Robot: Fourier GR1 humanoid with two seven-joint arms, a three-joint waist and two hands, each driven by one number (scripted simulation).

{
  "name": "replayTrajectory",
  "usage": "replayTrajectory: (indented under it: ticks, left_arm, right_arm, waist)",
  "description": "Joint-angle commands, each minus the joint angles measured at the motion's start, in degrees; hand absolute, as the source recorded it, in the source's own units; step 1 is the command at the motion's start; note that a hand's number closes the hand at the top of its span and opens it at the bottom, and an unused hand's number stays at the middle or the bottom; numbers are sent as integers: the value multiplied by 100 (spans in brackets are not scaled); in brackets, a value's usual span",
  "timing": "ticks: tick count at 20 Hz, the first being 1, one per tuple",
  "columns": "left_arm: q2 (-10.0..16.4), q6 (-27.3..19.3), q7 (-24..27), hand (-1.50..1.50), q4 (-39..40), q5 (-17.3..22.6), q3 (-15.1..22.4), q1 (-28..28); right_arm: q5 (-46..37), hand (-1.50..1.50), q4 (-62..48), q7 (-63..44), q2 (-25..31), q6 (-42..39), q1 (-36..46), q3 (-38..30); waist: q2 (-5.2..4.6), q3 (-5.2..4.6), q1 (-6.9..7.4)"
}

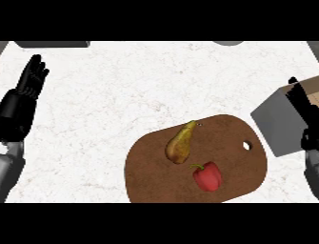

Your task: Pick the bell pepper from the cutting board and place it in the cardboard box

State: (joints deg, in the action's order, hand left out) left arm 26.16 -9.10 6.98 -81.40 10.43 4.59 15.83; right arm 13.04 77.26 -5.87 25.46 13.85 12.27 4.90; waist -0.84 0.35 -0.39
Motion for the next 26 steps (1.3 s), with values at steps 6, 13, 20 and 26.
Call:
replayTrajectory:
  ticks: [6, 13, 20, 26]
  left_arm:
    - [-303, 510, -591, 0, -265, -266, 1000, -161]
    - [-399, 575, -650, 0, -200, -170, 1076, -323]
    - [-558, 387, -762, 0, -349, -268, 1206, -610]
    - [-598, 412, -750, 0, -399, -305, 1204, -476]
  right_arm:
    - [-1925, -150, 1972, 698, -703, 657, -1268, 2155]
    - [-4995, -150, 1663, 1173, 973, 1787, -1457, 2190]
    - [-7531, -150, 3203, -65, 1124, 2173, -2710, 2702]
    - [-8799, -150, 4668, -1330, 1149, 516, -3857, 3329]
  waist:
    - [188, -43, -178]
    - [238, -78, -375]
    - [251, -84, -448]
    - [171, -88, -373]
